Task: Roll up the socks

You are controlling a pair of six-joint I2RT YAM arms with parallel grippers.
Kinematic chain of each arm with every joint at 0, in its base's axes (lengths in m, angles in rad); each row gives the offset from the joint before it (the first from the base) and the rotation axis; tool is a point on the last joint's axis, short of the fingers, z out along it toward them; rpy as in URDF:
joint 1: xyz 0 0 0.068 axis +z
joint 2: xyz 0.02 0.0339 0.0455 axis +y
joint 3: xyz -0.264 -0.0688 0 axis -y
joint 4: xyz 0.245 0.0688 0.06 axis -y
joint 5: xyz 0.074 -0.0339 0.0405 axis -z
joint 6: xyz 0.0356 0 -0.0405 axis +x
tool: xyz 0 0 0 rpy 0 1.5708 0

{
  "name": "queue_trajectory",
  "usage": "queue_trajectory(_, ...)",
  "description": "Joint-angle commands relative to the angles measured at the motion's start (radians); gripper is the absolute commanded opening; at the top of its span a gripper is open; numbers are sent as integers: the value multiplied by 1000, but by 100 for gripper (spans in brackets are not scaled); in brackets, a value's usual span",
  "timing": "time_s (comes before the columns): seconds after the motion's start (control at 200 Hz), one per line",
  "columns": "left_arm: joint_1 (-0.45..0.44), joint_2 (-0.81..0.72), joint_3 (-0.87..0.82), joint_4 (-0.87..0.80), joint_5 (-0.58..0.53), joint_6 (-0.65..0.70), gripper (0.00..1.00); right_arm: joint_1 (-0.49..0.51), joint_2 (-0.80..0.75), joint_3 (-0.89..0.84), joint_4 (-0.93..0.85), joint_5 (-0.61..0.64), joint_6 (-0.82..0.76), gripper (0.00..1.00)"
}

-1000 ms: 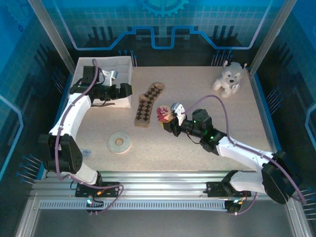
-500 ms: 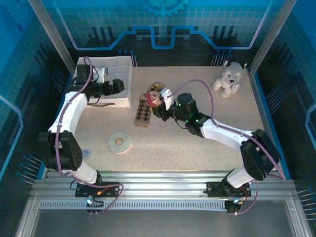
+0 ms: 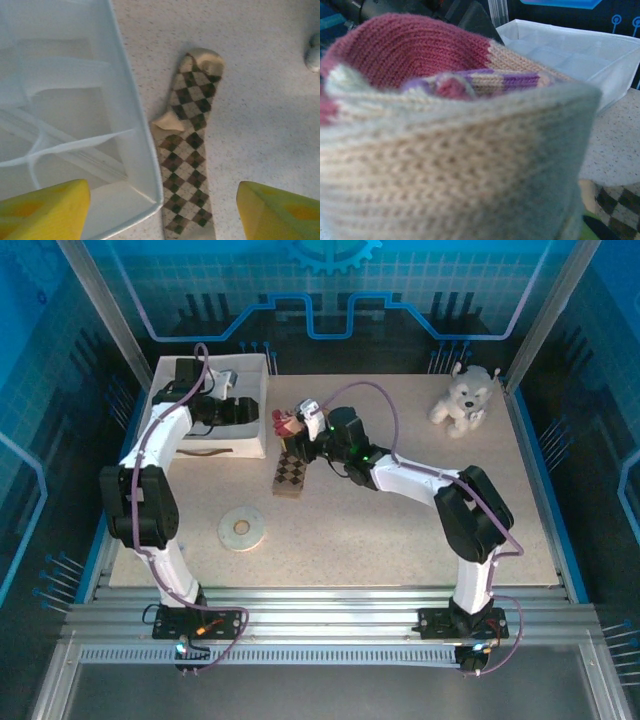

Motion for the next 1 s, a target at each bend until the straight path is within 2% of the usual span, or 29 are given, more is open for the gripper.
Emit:
queue_trajectory(0.0,-10,-70,-61,125,142,26,86,-21,44,72,-6,-35,5,3)
queue_trajectory(0.105,-2,-121,-131,229,205,17,99,-38,84,103,14,-73,26,3)
queue_trajectory(0.205,11,-117,-124,246,229,-11,99,-45,120,136,16,-76,6,3)
queue_trajectory(0.345,35,-35,-20,188,235,-43,99,-50,193,210,12,-89,-12,3)
queue_trajectory(0.42,25,25,76,87,146,-12,99,-54,234,257,11,-90,-7,3)
queue_trajectory(0.52,8,117,203,-38,82,17,99,-55,283,314,13,-89,-3,3)
queue_trajectory(0.66,-37,172,235,-103,-123,53,92,-61,322,356,12,-78,3,3)
queue_trajectory(0.795,-98,220,241,-164,-300,113,83,-74,300,317,17,-30,-3,3)
queue_trajectory(0.921,-134,261,241,-190,-379,115,71,-95,253,234,34,4,1,3)
queue_trajectory(0.996,-150,287,247,-198,-409,114,68,-107,217,182,43,16,5,3)
